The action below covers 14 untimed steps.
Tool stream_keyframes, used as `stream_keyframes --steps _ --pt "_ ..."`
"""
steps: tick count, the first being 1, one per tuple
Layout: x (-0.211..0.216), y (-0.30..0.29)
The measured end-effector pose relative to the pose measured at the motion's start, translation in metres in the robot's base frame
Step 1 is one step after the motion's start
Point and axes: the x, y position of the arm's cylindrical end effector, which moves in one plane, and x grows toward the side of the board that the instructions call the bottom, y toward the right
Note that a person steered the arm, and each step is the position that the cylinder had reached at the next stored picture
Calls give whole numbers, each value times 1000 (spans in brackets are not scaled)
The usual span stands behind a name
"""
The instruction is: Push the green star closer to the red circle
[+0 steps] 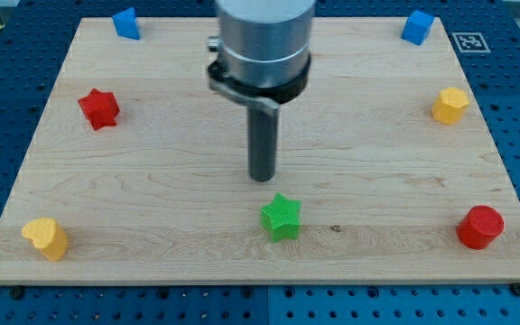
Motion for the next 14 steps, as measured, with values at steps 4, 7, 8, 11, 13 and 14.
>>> stream_keyframes --steps 4,7,8,11,13,14 --pt "88 -26" --pt "54 56" --pt "54 80" --pt "92 94" --pt "61 98" --pt "41 114"
